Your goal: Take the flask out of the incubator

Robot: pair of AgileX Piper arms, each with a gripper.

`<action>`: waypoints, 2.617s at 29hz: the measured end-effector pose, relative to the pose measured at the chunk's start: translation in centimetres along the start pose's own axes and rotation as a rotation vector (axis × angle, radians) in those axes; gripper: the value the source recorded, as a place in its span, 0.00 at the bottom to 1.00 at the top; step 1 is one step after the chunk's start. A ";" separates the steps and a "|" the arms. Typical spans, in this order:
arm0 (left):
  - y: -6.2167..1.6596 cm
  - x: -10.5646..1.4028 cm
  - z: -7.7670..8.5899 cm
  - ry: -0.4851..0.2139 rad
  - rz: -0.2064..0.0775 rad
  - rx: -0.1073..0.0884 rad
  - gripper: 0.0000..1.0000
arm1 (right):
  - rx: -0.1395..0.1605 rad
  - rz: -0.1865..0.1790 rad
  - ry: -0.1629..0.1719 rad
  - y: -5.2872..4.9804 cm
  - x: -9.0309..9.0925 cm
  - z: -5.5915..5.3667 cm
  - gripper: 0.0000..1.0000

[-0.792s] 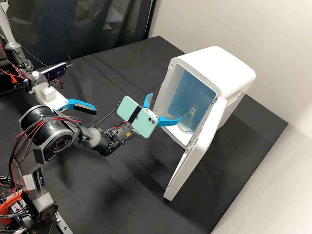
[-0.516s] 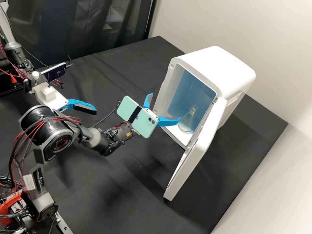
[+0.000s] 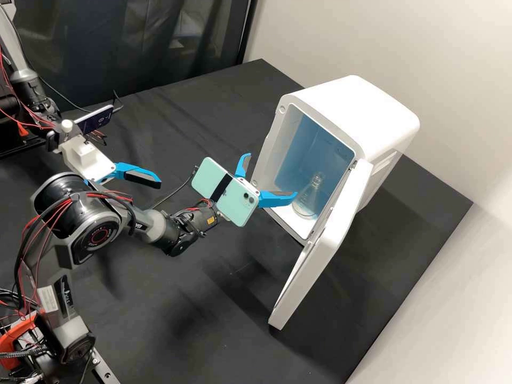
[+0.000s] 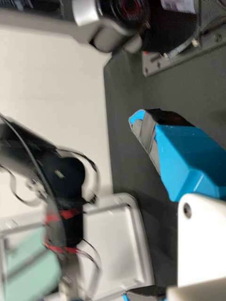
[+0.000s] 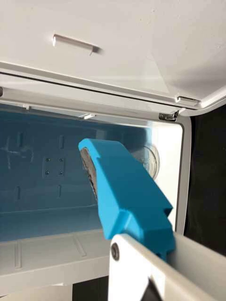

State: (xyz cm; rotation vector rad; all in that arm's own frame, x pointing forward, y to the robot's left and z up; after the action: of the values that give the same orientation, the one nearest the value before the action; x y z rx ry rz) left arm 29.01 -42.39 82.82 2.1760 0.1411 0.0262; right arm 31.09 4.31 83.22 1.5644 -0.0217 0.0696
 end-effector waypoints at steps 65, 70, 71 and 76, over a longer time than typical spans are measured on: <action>0.10 -4.5 -8.2 0.237 0.034 -0.108 1.00 | -0.052 -0.024 -0.114 -2.7 1.0 3.2 1.00; 0.10 -4.5 -8.2 0.237 0.034 -0.108 1.00 | -0.068 0.007 -0.145 -2.7 1.7 3.3 1.00; 0.10 -4.5 -8.2 0.237 0.034 -0.108 1.00 | -0.072 0.009 -0.147 -2.8 1.8 3.3 1.00; 0.10 -4.5 -8.2 0.237 0.034 -0.108 1.00 | -0.085 0.014 -0.146 -3.4 2.5 2.9 1.00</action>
State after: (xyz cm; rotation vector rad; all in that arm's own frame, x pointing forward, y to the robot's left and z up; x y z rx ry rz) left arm 23.97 -36.21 87.78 2.0620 0.2318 0.3052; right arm 33.83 1.49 79.95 1.4819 -0.1486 -0.0343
